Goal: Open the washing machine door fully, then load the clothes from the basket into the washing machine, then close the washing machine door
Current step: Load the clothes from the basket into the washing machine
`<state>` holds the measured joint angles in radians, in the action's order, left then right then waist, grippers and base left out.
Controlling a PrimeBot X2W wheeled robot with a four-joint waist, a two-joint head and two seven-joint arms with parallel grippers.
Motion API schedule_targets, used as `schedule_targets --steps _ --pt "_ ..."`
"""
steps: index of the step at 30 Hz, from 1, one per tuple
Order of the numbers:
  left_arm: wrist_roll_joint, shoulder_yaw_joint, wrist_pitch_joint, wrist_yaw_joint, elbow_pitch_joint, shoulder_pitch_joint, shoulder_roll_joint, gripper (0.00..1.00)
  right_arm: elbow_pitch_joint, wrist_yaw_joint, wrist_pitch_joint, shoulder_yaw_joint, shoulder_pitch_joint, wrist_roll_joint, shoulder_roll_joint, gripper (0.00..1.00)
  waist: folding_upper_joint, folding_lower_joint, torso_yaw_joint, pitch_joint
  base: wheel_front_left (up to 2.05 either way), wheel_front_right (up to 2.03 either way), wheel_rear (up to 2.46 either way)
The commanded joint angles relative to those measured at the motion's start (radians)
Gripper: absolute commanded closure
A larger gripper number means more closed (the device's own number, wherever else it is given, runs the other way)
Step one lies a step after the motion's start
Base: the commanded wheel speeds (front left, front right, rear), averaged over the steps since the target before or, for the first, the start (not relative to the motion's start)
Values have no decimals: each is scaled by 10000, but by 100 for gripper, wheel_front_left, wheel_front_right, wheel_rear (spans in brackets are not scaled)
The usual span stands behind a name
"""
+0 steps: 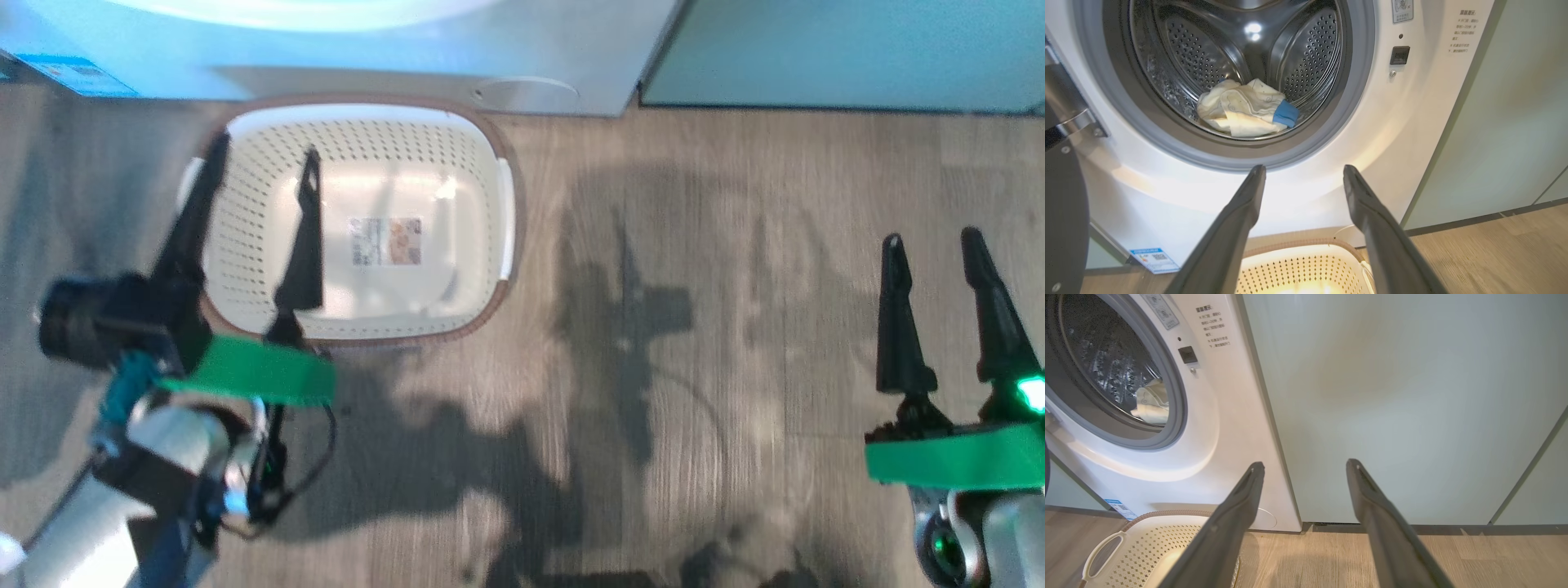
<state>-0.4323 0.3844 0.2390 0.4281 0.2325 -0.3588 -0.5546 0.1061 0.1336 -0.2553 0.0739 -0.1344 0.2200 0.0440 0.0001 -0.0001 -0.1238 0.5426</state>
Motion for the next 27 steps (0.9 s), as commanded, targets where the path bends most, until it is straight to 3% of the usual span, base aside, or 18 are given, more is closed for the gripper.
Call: schedule_targets --steps 1,5,11,19,27 --pt "33 -475 85 2062 468 136 -157 0 247 -29 -65 168 275 -73 214 0 -1 1 350 -446 0 0 0" --pt "85 -377 174 2215 517 988 243 0 158 -29 -65 208 564 -125 351 0 -1 1 638 -997 0 0 0" --pt "204 -102 219 2046 193 1831 843 0 -6 -29 -65 180 1020 -151 509 0 -1 1 1025 -1874 0 0 0" --pt "337 -55 225 1428 -388 2490 1461 0 -225 -29 -65 286 1543 -154 604 0 -1 1 1258 -2963 0 0 0" --pt "529 -116 226 874 -916 3104 1668 0 -269 -29 -65 377 2054 -218 640 0 -1 1 1131 -3693 0 0 0"
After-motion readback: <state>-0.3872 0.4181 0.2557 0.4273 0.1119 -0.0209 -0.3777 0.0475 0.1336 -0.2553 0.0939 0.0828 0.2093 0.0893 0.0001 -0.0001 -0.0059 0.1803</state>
